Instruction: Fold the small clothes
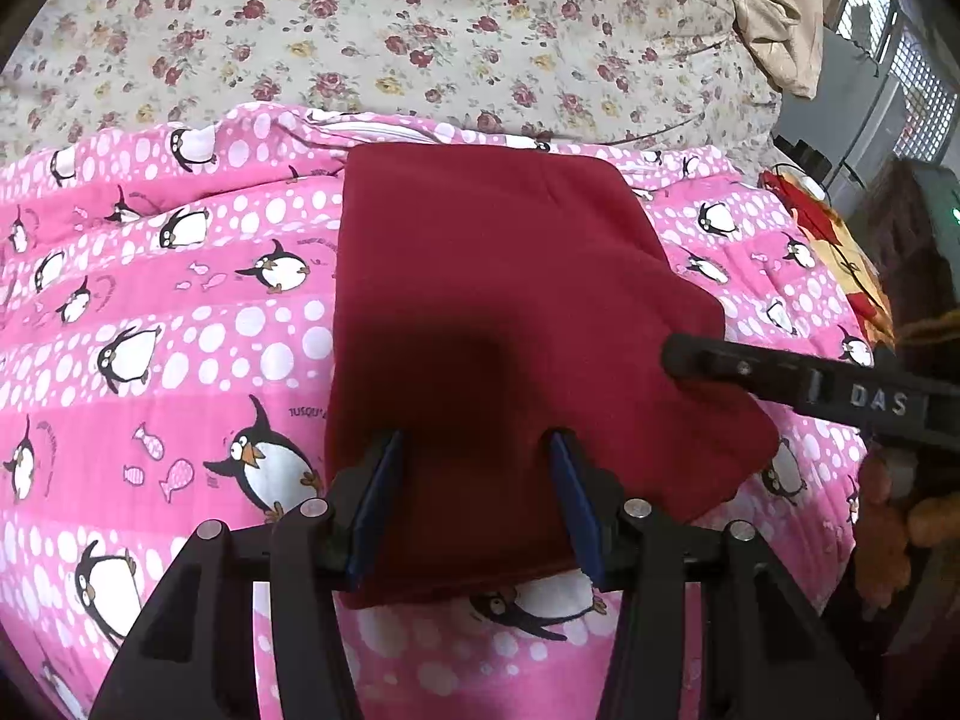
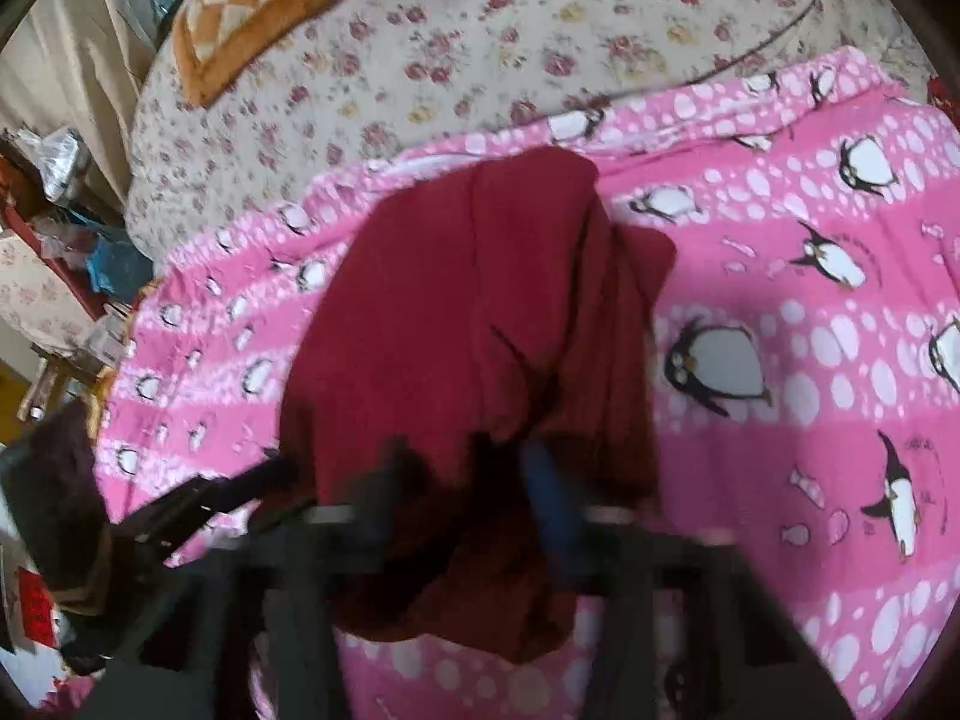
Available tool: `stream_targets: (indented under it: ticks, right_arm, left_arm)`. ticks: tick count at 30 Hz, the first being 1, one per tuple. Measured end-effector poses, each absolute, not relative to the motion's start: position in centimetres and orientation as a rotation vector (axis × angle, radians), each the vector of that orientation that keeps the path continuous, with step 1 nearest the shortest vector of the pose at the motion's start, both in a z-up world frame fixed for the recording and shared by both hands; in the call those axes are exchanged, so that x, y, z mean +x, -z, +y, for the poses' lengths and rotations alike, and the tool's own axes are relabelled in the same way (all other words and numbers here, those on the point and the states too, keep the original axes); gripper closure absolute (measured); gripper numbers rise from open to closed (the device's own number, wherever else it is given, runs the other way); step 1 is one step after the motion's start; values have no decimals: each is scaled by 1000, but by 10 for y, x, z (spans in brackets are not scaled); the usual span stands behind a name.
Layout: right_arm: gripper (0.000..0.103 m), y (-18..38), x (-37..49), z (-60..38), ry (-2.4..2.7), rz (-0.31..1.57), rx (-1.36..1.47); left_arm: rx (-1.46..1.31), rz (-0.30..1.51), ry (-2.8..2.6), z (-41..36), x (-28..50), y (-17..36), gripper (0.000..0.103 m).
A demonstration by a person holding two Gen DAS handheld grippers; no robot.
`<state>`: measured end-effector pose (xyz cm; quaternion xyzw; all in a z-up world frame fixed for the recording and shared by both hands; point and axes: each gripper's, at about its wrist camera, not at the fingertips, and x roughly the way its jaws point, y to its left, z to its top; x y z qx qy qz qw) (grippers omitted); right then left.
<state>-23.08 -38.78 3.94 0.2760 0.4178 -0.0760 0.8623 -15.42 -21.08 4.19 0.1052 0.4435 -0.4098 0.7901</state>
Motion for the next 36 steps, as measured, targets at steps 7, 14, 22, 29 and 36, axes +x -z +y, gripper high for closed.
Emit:
stream_targets:
  ticks: [7, 14, 22, 29, 36]
  right_arm:
    - [97, -22, -257, -384, 209, 882, 553]
    - [97, -35, -266, -372, 203, 868, 511]
    - [69, -48, -277, -383, 205, 782, 578]
    - [31, -52, -252, -411, 292, 760, 602]
    - [23, -13, -208, -431, 260, 805, 723]
  left_arm:
    - [236, 960, 892, -212, -158, -42, 74]
    - [215, 970, 892, -213, -155, -42, 74]
    - [178, 998, 894, -209, -143, -53, 74]
    - [63, 1035, 856, -211, -99, -59, 67]
    - [27, 1114, 875, -218, -74, -30, 60]
